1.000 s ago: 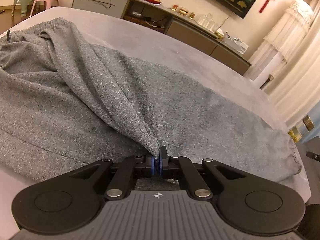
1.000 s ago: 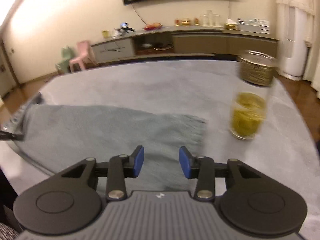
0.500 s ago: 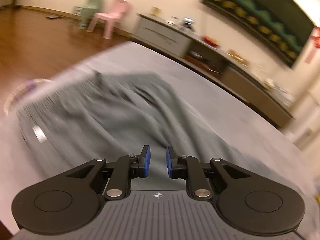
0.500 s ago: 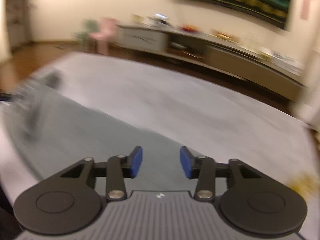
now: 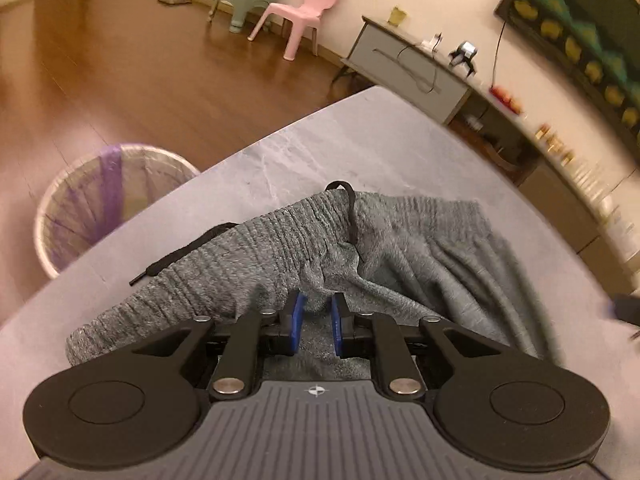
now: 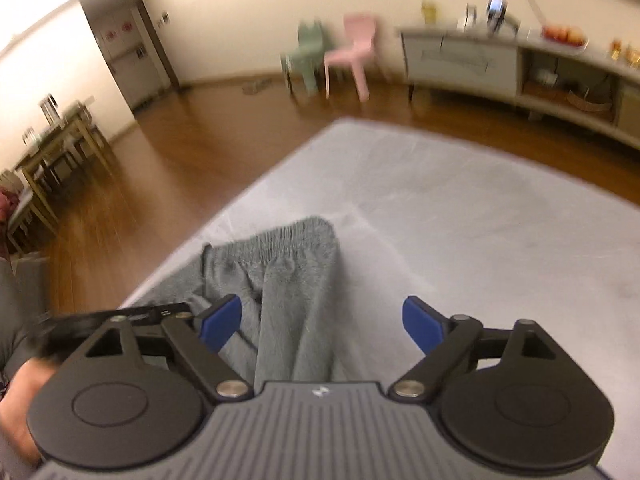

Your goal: Fold clothes

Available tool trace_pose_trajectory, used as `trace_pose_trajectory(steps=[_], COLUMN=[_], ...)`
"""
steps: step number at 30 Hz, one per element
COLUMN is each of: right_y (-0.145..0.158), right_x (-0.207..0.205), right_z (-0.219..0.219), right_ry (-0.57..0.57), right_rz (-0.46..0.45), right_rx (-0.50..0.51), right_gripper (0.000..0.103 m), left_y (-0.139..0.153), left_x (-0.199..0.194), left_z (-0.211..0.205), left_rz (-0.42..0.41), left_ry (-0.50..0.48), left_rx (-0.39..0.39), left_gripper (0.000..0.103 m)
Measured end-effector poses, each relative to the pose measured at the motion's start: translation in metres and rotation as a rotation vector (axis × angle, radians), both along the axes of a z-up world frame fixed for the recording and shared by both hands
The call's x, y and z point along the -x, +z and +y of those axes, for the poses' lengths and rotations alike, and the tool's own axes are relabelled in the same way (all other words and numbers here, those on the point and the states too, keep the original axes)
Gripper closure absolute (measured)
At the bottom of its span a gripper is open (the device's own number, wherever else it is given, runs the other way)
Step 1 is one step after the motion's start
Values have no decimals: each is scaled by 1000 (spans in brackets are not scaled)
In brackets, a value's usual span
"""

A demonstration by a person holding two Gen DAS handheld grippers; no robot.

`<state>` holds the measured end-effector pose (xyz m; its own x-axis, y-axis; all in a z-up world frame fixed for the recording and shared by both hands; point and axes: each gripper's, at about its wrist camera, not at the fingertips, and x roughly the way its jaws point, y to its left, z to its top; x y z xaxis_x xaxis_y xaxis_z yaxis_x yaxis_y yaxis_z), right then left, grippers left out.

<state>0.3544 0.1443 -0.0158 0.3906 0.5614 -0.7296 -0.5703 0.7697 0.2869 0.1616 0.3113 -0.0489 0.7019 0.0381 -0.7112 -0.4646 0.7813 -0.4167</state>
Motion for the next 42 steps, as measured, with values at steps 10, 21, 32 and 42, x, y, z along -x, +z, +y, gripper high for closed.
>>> trace_pose_trajectory(steps=[10, 21, 32, 42], right_y=[-33, -40, -49, -46], right_x=[-17, 175, 190, 192], right_z=[62, 135, 129, 112], right_ry=[-30, 339, 247, 318], right_rz=[108, -169, -213, -152], right_rx=[-81, -15, -2, -52], right_gripper=[100, 101, 101, 83], left_y=[4, 1, 18, 11], left_x=[31, 52, 61, 75], left_z=[55, 54, 35, 43], left_rz=[-233, -246, -343, -244], left_ry=[52, -4, -69, -1], left_rx=[317, 398, 337, 246], left_gripper=[84, 25, 11, 94])
